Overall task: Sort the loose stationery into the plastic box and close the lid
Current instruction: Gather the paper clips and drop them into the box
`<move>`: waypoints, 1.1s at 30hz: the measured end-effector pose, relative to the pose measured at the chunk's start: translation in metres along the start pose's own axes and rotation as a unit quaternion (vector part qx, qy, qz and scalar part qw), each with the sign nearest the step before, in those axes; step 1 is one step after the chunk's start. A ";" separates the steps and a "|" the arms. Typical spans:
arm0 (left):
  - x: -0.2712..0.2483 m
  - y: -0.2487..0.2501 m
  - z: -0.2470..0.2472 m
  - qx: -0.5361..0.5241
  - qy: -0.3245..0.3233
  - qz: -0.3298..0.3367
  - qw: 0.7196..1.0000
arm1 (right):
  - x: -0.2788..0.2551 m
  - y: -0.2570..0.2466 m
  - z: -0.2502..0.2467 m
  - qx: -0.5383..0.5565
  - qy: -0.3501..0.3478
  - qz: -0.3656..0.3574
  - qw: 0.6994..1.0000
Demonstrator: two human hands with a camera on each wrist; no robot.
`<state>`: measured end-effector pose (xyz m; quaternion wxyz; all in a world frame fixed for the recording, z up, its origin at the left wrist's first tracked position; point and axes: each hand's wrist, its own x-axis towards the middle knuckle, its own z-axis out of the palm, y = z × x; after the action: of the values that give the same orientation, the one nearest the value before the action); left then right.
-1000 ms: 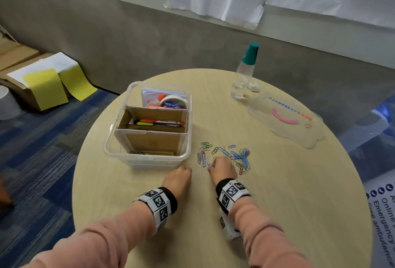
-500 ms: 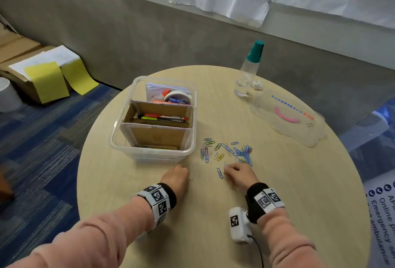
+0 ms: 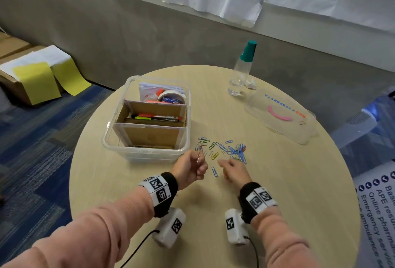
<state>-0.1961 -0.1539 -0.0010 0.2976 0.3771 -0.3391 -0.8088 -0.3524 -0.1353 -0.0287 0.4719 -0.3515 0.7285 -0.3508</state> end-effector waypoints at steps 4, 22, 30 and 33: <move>0.009 -0.006 0.005 -0.012 0.036 -0.028 0.999 | 0.003 0.007 0.017 -0.310 0.005 -0.077 0.948; 0.083 -0.024 -0.017 0.524 0.305 -0.051 0.794 | 0.010 0.038 -0.035 0.372 -0.020 0.118 0.920; 0.090 -0.021 -0.019 0.644 0.264 -0.057 0.716 | 0.018 0.046 -0.040 0.436 -0.029 0.132 0.890; 0.084 -0.024 -0.022 0.656 0.241 -0.059 0.712 | 0.017 0.046 -0.039 0.447 -0.026 0.133 0.884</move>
<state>-0.2290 -0.2090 -0.0645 -0.0014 0.6792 -0.6784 -0.2803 -0.4026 -0.1194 -0.0633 0.6399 -0.0124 0.5220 -0.5638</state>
